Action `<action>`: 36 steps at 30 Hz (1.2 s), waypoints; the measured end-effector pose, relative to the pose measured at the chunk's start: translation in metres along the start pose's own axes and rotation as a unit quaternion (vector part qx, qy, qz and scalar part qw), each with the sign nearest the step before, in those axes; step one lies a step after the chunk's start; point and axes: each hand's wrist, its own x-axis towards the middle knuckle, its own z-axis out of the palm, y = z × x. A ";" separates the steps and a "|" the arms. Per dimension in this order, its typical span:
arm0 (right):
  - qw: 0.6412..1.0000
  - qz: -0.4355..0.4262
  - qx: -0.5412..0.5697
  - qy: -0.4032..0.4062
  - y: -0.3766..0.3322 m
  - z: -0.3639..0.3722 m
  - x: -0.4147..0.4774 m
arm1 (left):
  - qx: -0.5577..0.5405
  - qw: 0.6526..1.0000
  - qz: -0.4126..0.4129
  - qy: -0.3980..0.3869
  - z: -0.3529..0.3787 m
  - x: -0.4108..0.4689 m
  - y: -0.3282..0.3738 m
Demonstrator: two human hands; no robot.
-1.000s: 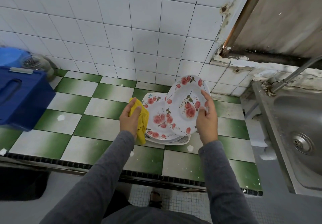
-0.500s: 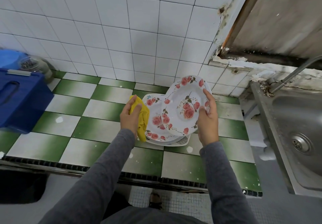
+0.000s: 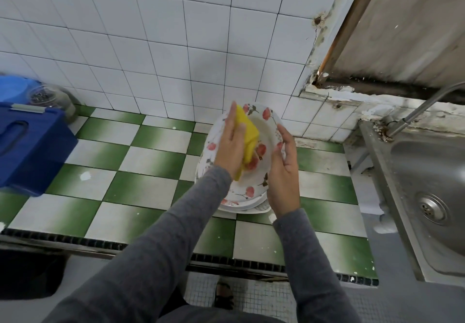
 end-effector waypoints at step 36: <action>0.997 -0.038 0.043 -0.049 -0.044 0.018 0.002 | 0.231 0.941 0.247 0.003 0.015 0.018 0.000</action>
